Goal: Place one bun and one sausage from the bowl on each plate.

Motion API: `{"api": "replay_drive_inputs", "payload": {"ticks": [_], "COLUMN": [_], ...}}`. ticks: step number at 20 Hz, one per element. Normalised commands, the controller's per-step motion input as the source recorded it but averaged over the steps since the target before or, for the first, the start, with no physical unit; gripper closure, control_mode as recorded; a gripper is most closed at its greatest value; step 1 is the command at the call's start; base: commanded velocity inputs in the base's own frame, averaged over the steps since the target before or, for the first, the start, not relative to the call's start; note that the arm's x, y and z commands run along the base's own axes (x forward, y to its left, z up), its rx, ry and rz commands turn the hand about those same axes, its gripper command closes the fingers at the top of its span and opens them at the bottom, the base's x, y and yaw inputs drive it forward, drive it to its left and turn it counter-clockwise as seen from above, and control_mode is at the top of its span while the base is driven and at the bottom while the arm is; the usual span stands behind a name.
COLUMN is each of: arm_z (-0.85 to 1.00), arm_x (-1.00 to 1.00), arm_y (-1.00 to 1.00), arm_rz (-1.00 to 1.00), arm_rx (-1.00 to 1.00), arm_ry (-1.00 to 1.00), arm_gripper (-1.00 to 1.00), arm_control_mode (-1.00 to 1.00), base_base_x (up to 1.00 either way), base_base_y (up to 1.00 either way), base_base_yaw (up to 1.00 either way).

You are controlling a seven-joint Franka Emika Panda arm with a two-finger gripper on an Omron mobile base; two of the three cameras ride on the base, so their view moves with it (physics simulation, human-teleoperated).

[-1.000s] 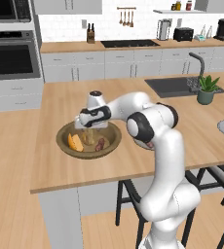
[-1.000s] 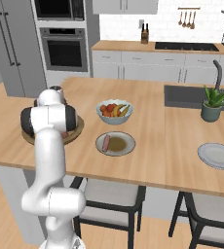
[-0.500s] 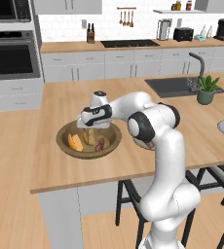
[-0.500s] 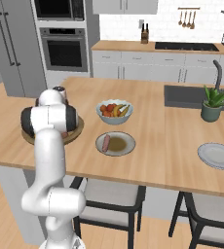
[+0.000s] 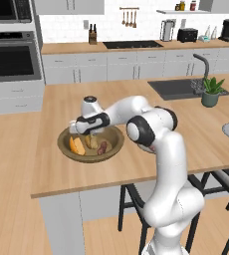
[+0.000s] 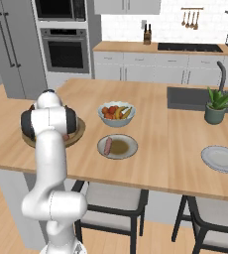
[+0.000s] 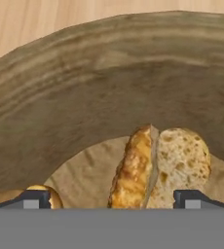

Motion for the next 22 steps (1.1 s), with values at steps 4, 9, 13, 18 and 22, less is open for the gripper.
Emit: {"api": "replay_drive_inputs", "payload": {"ticks": [4, 9, 13, 18, 22], "arm_z": [-0.01, -0.07, -0.20, -0.06, -0.04], "arm_x": [0.04, 0.00, 0.00, 0.00, 0.00], "arm_y": [-0.14, -0.44, -0.16, 0.13, 0.15], "arm_rz": [0.00, 0.00, 0.00, 0.00, -0.02], "arm_rx": [-0.03, -0.02, -0.05, -0.05, -0.09], "arm_ry": [0.00, 0.00, 0.00, 0.00, -0.02], "arm_gripper": [-1.00, -1.00, -1.00, -1.00, -1.00], "arm_control_mode": [-1.00, -1.00, -1.00, -1.00, -1.00], "base_base_x": [0.00, 0.00, 0.00, 0.00, 0.00], "base_base_y": [0.00, 0.00, 0.00, 0.00, 0.00], "base_base_yaw": [0.00, 0.00, 0.00, 0.00, 0.00]}}
